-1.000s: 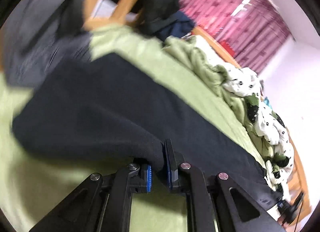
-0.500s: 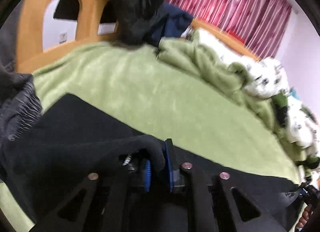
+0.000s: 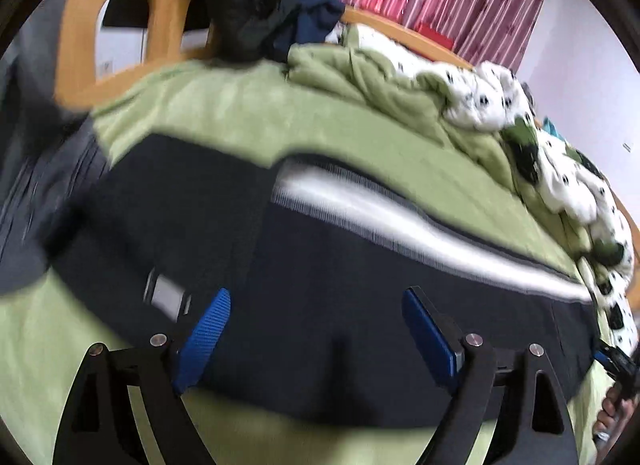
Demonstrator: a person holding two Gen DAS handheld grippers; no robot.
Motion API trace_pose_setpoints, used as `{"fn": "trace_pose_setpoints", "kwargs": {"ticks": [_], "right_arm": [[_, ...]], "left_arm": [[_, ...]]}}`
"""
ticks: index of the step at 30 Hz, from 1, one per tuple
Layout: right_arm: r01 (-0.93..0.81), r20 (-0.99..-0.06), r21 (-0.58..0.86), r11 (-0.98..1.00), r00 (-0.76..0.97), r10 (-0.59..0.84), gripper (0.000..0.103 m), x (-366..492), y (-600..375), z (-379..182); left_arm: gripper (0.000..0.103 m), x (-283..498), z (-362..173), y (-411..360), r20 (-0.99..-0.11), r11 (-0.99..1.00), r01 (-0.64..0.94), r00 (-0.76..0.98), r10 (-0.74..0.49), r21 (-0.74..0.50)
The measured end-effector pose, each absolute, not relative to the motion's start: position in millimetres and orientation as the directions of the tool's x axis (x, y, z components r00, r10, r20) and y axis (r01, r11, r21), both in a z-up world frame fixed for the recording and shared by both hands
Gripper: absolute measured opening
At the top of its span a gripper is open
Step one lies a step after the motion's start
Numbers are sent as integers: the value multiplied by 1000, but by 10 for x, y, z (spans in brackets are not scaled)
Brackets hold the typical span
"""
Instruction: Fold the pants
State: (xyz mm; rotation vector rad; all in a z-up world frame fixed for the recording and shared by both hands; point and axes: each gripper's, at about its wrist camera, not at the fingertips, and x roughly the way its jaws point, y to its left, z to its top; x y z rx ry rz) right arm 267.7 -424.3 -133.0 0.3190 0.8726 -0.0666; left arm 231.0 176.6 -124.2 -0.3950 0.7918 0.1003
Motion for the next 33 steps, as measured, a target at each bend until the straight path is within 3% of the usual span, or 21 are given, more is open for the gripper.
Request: {"fn": "trace_pose_setpoints", "kwargs": {"ticks": [6, 11, 17, 18, 19, 21, 23, 29, 33], "right_arm": [[263, -766, 426, 866, 614, 190, 71, 2244, -4591, -1805], [270, -697, 563, 781, 663, 273, 75, 2407, -4741, -1847], [265, -678, 571, 777, 686, 264, 75, 2908, -4743, -1888], [269, -683, 562, 782, 684, 255, 72, 3016, -4733, -1900], [278, -689, 547, 789, 685, 236, 58, 3103, -4729, -1899], [310, -704, 528, 791, 680, 203, 32, 3274, -4748, -1902], [313, -678, 572, 758, 701, 221, 24, 3304, -4822, -1899], [291, -603, 649, 703, 760, 242, 15, 3069, -4946, -1573], [301, -619, 606, 736, 759, 200, 14, 2765, -5097, -1281]], "left_arm": [[87, 1790, -1831, 1866, -732, 824, -287, 649, -208, -489], [92, 1912, -1889, 1964, -681, 783, -305, 706, -196, -542], [88, 2303, -1902, 2056, -690, 758, -389, 715, -111, -524], [75, 2315, -1918, 2093, -690, 747, -418, 720, -76, -518], [65, 2364, -1930, 2106, -702, 740, -450, 711, -42, -500], [30, 2438, -1958, 2155, -729, 740, -500, 684, 18, -450], [14, 2423, -1953, 2223, -729, 729, -509, 685, 19, -459], [10, 2217, -1676, 2163, -706, 782, -439, 709, -1, -442], [10, 1935, -1459, 1906, -698, 836, -347, 713, -60, -426]]}}
